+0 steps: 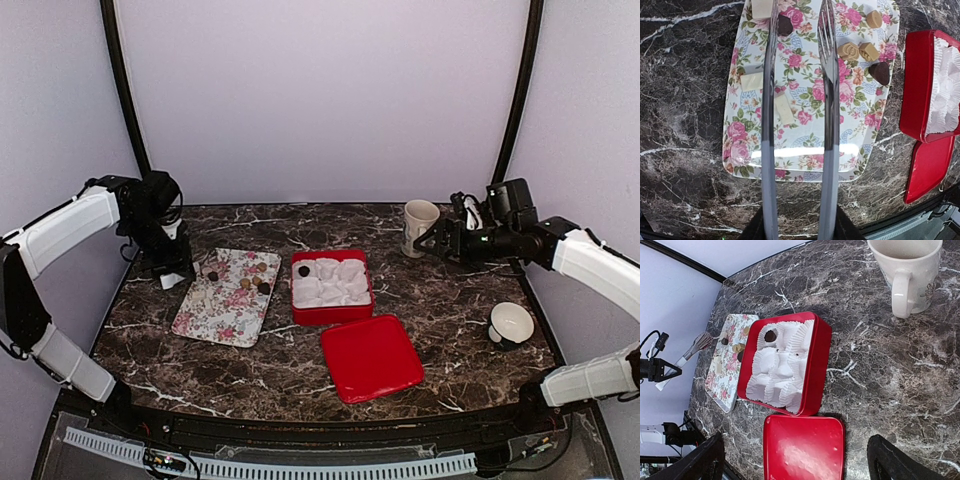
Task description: Pack the chocolate
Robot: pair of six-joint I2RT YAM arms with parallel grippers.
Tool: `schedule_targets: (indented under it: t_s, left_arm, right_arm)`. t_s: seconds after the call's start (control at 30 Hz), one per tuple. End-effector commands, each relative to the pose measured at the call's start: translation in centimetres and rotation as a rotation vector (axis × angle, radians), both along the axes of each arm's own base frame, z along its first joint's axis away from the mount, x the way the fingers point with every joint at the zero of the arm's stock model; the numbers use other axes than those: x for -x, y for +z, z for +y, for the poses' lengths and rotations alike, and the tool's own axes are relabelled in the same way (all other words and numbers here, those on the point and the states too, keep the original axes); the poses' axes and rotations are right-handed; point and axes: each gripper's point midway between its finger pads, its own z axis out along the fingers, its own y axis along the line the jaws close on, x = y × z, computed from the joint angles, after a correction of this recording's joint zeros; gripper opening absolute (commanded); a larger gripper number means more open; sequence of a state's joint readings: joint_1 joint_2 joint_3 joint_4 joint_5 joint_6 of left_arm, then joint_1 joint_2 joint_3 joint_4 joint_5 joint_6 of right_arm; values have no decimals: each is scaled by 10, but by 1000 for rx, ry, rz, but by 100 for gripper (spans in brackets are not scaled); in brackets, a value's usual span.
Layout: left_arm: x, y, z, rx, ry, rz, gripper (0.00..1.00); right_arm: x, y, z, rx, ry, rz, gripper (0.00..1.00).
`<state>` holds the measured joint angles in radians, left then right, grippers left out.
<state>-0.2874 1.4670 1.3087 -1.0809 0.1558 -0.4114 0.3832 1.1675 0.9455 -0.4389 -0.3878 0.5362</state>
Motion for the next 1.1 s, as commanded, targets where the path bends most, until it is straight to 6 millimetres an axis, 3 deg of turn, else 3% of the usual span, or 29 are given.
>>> schedule_targets:
  t_s: [0.0,0.47,1.07]
  left_arm:
    - [-3,-3,5,7,7,-27,37]
    - [-24,-29,10,-52,-19,9,39]
    - [-21,-53,10,-64,-47,66,39]
  right_arm:
    - [-1,1,-1,-21,-9,-17,100]
    - [0,-2,-3,-31,-35,-6,100]
    - [0,-2,-3,-38,-43,4,100]
